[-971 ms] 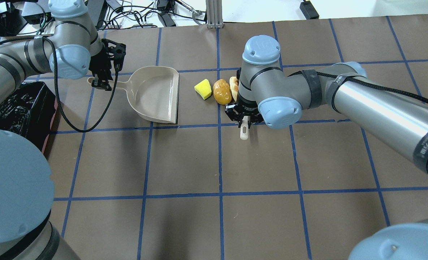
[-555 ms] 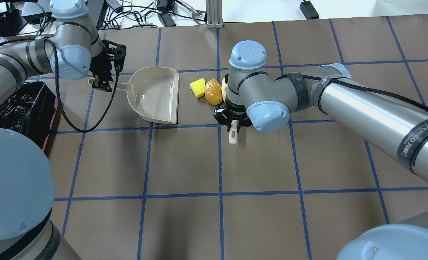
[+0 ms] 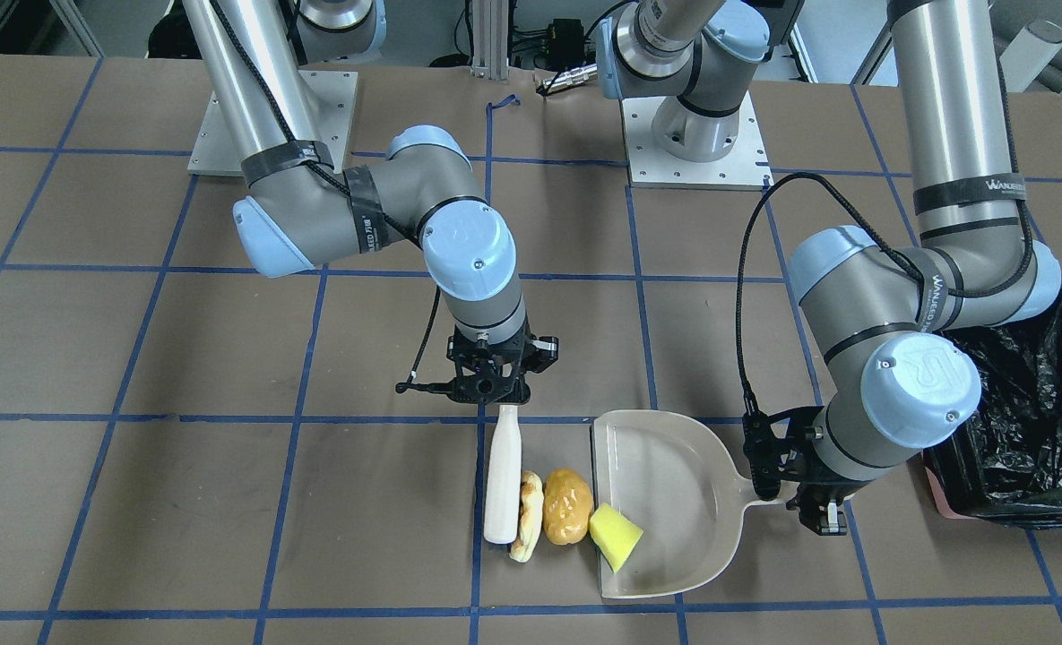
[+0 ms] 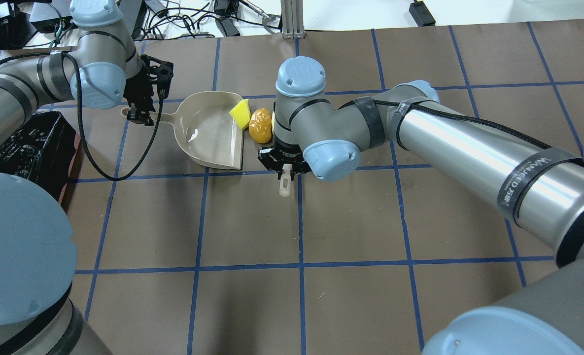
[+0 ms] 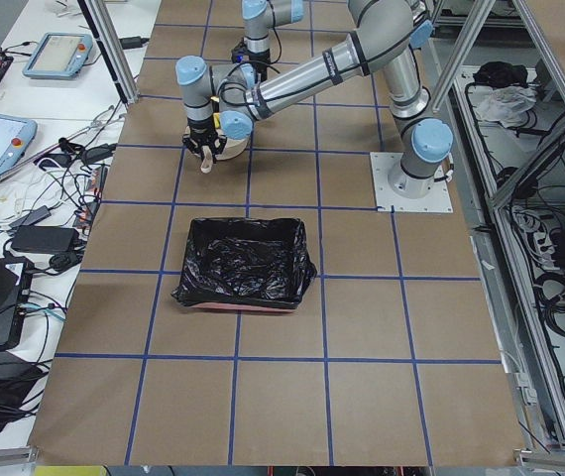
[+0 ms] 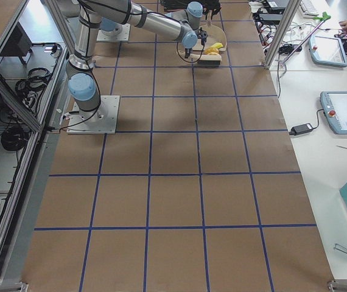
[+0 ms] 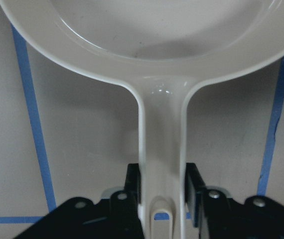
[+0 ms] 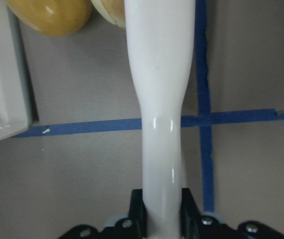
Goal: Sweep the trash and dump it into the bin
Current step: 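Sweep the sponge, potato and roll into the dustpan with the right-held brush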
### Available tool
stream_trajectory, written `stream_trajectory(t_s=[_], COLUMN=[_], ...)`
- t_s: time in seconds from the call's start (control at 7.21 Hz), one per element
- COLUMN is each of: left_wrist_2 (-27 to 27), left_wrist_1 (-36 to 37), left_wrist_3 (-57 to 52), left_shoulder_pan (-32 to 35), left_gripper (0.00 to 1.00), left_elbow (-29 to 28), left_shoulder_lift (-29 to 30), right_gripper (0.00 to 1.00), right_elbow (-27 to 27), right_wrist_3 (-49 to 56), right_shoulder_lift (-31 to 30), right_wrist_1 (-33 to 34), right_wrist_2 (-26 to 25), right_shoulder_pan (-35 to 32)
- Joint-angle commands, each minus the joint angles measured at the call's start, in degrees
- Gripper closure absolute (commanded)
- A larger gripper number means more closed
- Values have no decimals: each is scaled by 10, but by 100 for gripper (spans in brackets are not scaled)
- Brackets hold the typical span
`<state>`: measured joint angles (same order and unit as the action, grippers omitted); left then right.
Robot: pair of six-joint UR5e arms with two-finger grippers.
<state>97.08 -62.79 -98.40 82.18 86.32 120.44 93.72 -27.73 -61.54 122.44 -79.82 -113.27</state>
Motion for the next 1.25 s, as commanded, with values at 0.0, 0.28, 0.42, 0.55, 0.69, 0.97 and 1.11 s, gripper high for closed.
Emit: stream_trajectory(t_s=[0.0, 0.28, 0.42, 0.55, 0.69, 0.97, 1.11], left_wrist_2=[0, 0, 0, 0, 0, 0, 0], left_wrist_1=[0, 1, 1, 1, 1, 3, 4], left_wrist_3=[0, 0, 1, 1, 1, 1, 0], left_shoulder_pan=[0, 1, 1, 1, 1, 2, 2], left_gripper=[100, 100, 100, 100, 100, 100, 100], left_elbow=[1, 1, 1, 1, 0, -1, -2], left_shoulder_lift=[0, 1, 1, -1, -2, -3, 1], right_gripper=[100, 100, 100, 100, 100, 100, 100], right_elbow=[-20, -62, -81, -82, -86, -86, -87], right_wrist_3=[-8, -28, -38, -44, -83, -97, -106], right_shoulder_lift=[12, 36, 47, 47, 46, 43, 40], right_wrist_1=[15, 15, 15, 14, 17, 26, 25], right_wrist_2=[40, 40, 41, 50, 77, 78, 80], right_shoulder_pan=[-14, -45, -50, -54, -70, -82, -82])
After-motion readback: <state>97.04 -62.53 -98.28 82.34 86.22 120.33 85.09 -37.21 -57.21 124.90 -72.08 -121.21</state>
